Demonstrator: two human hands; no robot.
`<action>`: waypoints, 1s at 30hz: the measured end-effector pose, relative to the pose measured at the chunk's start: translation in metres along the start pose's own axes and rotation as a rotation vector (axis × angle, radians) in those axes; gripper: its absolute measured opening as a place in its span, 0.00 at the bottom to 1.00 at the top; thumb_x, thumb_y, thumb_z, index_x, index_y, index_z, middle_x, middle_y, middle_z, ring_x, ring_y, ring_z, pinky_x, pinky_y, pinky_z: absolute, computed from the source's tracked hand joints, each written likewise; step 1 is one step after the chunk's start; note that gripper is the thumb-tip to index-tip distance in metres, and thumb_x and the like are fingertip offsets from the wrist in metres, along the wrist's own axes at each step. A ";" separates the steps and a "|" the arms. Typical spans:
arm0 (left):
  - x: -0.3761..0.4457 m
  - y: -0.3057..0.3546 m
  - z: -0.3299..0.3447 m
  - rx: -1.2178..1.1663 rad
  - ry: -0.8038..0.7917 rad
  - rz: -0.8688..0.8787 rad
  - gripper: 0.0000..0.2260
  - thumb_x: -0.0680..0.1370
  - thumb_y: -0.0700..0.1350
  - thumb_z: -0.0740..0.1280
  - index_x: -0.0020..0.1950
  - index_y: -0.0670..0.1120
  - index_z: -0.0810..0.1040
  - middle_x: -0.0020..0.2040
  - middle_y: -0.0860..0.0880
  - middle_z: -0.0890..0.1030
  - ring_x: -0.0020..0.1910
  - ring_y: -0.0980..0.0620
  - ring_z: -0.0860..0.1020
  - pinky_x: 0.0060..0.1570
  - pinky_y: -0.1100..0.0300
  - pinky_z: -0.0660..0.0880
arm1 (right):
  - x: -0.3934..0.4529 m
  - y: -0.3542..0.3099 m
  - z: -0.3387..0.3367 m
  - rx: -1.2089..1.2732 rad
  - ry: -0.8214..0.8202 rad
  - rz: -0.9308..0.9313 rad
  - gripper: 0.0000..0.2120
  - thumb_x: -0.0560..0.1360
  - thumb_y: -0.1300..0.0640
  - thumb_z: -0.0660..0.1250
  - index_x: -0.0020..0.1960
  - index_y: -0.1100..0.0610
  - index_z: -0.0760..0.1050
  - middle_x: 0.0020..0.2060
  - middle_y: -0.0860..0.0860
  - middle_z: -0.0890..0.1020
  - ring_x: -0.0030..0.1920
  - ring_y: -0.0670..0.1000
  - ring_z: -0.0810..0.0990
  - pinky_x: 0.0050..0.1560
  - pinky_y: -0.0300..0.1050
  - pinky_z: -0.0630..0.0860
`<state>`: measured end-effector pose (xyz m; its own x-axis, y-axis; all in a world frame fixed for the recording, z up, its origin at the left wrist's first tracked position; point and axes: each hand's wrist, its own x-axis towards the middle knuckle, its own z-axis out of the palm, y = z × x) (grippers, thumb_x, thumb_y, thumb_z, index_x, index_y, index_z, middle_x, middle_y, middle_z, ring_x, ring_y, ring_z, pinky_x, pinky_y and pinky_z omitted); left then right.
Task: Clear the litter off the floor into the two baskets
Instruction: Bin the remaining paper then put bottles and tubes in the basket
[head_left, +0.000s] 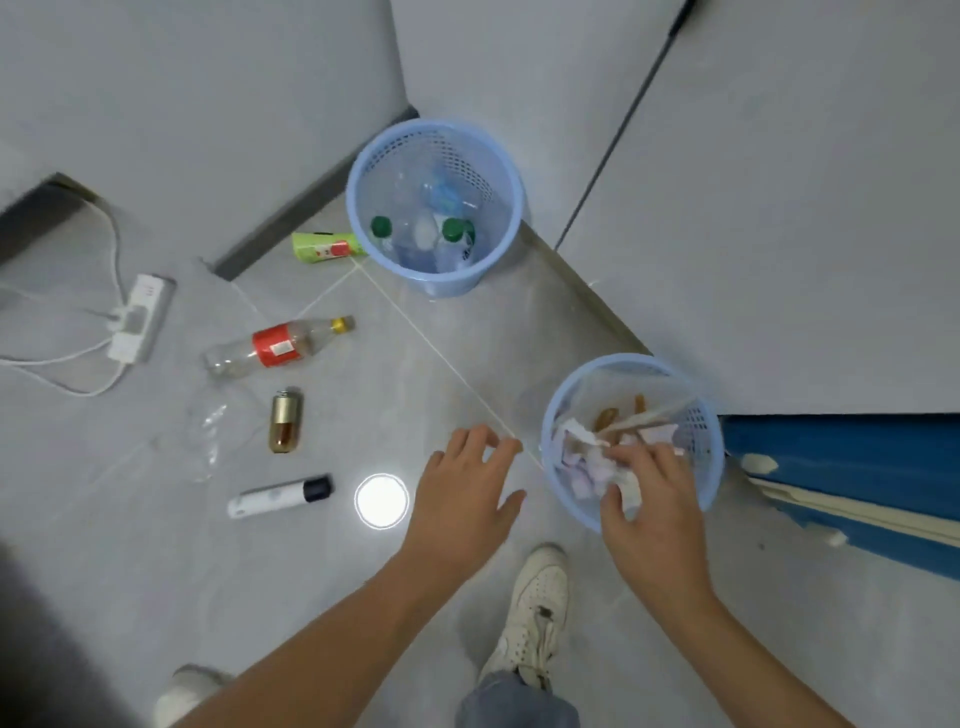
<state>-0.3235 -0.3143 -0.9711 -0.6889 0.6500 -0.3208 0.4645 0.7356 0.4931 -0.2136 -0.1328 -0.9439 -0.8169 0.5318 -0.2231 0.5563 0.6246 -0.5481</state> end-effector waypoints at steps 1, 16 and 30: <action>-0.012 -0.021 -0.012 0.000 0.013 -0.040 0.18 0.77 0.55 0.69 0.66 0.54 0.73 0.60 0.52 0.74 0.60 0.49 0.73 0.51 0.54 0.75 | -0.004 -0.023 0.009 0.036 -0.069 -0.027 0.17 0.73 0.67 0.71 0.57 0.51 0.77 0.53 0.47 0.75 0.58 0.49 0.73 0.57 0.45 0.73; -0.130 -0.290 -0.014 -0.016 -0.181 -0.501 0.20 0.80 0.51 0.66 0.72 0.54 0.70 0.65 0.53 0.74 0.64 0.48 0.71 0.56 0.53 0.76 | 0.073 -0.221 0.291 -0.240 -0.627 -0.523 0.21 0.75 0.66 0.66 0.64 0.51 0.76 0.61 0.47 0.76 0.61 0.52 0.72 0.56 0.51 0.78; -0.070 -0.367 0.144 0.114 -0.029 -0.359 0.24 0.60 0.41 0.78 0.56 0.50 0.79 0.52 0.47 0.77 0.51 0.42 0.77 0.48 0.51 0.75 | 0.144 -0.207 0.467 -0.615 -0.718 -1.054 0.30 0.68 0.65 0.72 0.68 0.53 0.75 0.66 0.53 0.75 0.71 0.59 0.68 0.71 0.56 0.64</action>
<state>-0.3661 -0.6026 -1.2460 -0.8038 0.3509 -0.4805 0.2562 0.9330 0.2527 -0.5175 -0.4525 -1.2387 -0.6796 -0.6192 -0.3933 -0.5297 0.7852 -0.3208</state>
